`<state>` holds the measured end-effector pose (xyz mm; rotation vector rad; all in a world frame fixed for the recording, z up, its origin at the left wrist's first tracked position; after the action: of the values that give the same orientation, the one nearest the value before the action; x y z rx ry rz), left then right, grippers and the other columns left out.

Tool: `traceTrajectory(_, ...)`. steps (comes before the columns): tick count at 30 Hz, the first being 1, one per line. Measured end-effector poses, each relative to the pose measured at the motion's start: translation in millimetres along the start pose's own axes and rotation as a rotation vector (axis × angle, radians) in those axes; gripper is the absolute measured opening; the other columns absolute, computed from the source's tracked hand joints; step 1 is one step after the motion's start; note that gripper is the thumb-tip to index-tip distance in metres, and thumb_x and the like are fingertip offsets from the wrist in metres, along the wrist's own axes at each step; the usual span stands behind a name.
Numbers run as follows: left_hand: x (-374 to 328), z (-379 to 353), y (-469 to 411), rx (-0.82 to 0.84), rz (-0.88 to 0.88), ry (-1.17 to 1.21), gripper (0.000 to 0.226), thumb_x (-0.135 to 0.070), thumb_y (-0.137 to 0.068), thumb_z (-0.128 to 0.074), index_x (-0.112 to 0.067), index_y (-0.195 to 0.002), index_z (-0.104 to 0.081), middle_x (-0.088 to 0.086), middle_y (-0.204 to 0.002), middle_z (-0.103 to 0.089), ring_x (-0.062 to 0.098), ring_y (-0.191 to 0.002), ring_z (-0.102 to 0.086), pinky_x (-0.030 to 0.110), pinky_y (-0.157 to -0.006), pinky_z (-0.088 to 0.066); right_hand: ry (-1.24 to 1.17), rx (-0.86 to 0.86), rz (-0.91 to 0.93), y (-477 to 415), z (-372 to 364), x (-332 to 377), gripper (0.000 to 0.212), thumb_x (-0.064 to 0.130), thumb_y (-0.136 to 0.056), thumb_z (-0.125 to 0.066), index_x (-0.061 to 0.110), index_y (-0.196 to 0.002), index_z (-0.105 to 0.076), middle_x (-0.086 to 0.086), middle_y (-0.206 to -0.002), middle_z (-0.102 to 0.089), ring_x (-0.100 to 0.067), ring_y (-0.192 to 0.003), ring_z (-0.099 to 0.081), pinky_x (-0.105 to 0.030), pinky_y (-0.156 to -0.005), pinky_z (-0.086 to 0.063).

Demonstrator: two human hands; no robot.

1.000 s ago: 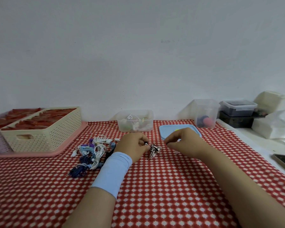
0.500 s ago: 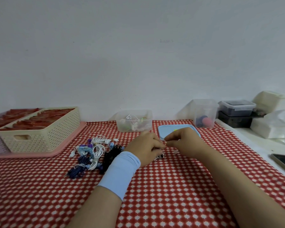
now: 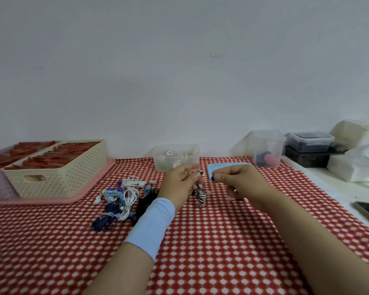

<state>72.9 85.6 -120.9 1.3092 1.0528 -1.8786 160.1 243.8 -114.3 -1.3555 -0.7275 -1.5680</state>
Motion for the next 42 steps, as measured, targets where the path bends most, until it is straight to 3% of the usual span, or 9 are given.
traceTrajectory(3, 4, -6, 0, 0.043, 0.062, 0.183, 0.023, -0.013, -0.1, -0.054, -0.019, -0.115, -0.07, -0.004, -0.081, -0.073, 0.006, -0.066, -0.055, 0.02, -0.059, -0.047, -0.1, 0.068, -0.024, 1, -6, 0, 0.012, 0.017, -0.092, -0.071, 0.01, -0.098, -0.078, 0.0, -0.087, -0.077, -0.012, -0.049, -0.046, -0.021, -0.043, -0.033)
traceTrajectory(9, 10, -16, 1, 0.153, 0.133, 0.247, 0.02, -0.014, -0.1, -0.054, -0.014, -0.115, -0.067, 0.001, -0.084, -0.074, 0.011, -0.069, -0.06, 0.021, -0.058, -0.045, -0.168, 0.145, -0.036, 0, -14, -2, 0.016, 0.017, -0.095, -0.066, 0.009, -0.103, -0.077, 0.001, -0.073, -0.069, -0.009, -0.049, -0.044, -0.02, -0.043, -0.027)
traceTrajectory(14, 11, -17, 3, 0.168, 0.141, 0.227, 0.019, -0.015, -0.1, -0.054, -0.013, -0.111, -0.069, 0.005, -0.091, -0.076, 0.015, -0.075, -0.063, 0.019, -0.056, -0.046, -0.22, 0.139, -0.046, -1, -12, -4, 0.016, 0.019, -0.094, -0.066, 0.012, -0.102, -0.078, -0.008, -0.098, -0.076, -0.009, -0.051, -0.045, -0.02, -0.045, -0.027)
traceTrajectory(24, 10, -17, 6, 0.149, 0.187, 0.319, 0.018, -0.014, -0.096, -0.061, -0.011, -0.107, -0.074, 0.002, -0.082, -0.072, 0.01, -0.066, -0.063, 0.02, -0.055, -0.048, -0.166, 0.159, -0.036, 2, -12, -1, 0.017, 0.016, -0.094, -0.066, 0.01, -0.104, -0.079, 0.003, -0.065, -0.066, -0.009, -0.049, -0.043, -0.02, -0.044, -0.027)
traceTrajectory(33, 11, -16, 6, 0.168, 0.158, 0.313, 0.016, -0.006, -0.093, -0.062, -0.001, -0.104, -0.074, 0.006, -0.081, -0.073, 0.01, -0.067, -0.064, 0.021, -0.063, -0.054, -0.151, 0.187, -0.056, -2, -12, -9, 0.014, 0.02, -0.087, -0.072, 0.015, -0.097, -0.082, -0.004, -0.082, -0.073, -0.012, -0.053, -0.045, -0.02, -0.042, -0.027)
traceTrajectory(37, 9, -18, 6, 0.183, 0.154, 0.319, 0.017, -0.005, -0.093, -0.062, 0.0, -0.105, -0.073, 0.006, -0.081, -0.072, 0.01, -0.068, -0.064, 0.02, -0.064, -0.054, -0.176, 0.222, -0.072, -2, -13, -11, 0.032, 0.031, -0.073, -0.075, 0.015, -0.099, -0.081, -0.004, -0.085, -0.073, -0.011, -0.053, -0.045, -0.02, -0.043, -0.025)
traceTrajectory(42, 8, -19, 7, 0.175, 0.143, 0.292, 0.017, -0.004, -0.093, -0.062, 0.0, -0.105, -0.073, 0.006, -0.079, -0.072, 0.009, -0.065, -0.062, 0.019, -0.063, -0.053, -0.129, 0.18, -0.066, -1, -8, -7, 0.016, 0.021, -0.086, -0.074, 0.013, -0.098, -0.081, -0.005, -0.083, -0.073, -0.01, -0.052, -0.047, -0.021, -0.044, -0.026)
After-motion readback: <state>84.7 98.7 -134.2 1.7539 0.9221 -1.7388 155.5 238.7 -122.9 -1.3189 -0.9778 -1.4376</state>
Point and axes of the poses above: each hand's wrist, its own y-axis away from the middle knuckle, its own z-axis out of the back of the hand, x = y × z, the point moved 6 cm from there along -y, towards the middle knuckle
